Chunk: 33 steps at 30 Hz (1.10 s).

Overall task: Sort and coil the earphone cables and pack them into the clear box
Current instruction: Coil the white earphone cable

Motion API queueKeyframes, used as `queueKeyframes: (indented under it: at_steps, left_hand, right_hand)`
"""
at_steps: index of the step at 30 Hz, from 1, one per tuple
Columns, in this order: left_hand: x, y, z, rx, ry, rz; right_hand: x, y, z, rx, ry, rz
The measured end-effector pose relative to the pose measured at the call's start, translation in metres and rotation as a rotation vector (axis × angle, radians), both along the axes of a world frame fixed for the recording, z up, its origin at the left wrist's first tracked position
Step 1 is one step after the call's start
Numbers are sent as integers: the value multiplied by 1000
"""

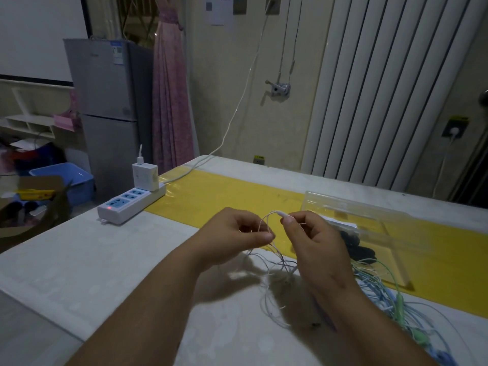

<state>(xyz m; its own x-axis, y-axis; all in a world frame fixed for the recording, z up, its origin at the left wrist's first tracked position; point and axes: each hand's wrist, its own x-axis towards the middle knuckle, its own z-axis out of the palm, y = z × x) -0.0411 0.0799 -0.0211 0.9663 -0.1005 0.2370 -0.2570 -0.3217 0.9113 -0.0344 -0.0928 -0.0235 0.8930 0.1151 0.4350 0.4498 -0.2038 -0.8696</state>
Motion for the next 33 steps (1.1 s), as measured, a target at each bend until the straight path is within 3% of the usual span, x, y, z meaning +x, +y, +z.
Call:
queueKeyframes:
  at_steps: [5, 10, 17, 19, 21, 29, 33]
  left_hand:
    - [2, 3, 6, -163, -113, 207]
    - [3, 10, 9, -353, -96, 232]
    - [-1, 3, 5, -138, 8, -43]
    - [0, 2, 3, -82, -12, -23]
    - [3, 3, 2, -87, -51, 61]
    - [15, 17, 0, -466, -194, 514]
    - [18, 25, -1, -620, -137, 673]
  right_hand:
    - [5, -4, -1, 35, 65, -22]
    - [4, -5, 4, 211, 154, 130]
    - [1, -2, 1, 63, 106, 222]
    - [1, -3, 2, 64, 108, 229]
    - [-1, -4, 4, 88, 125, 231]
    - [0, -9, 11, 287, 193, 284]
    - [2, -9, 10, 195, 130, 143]
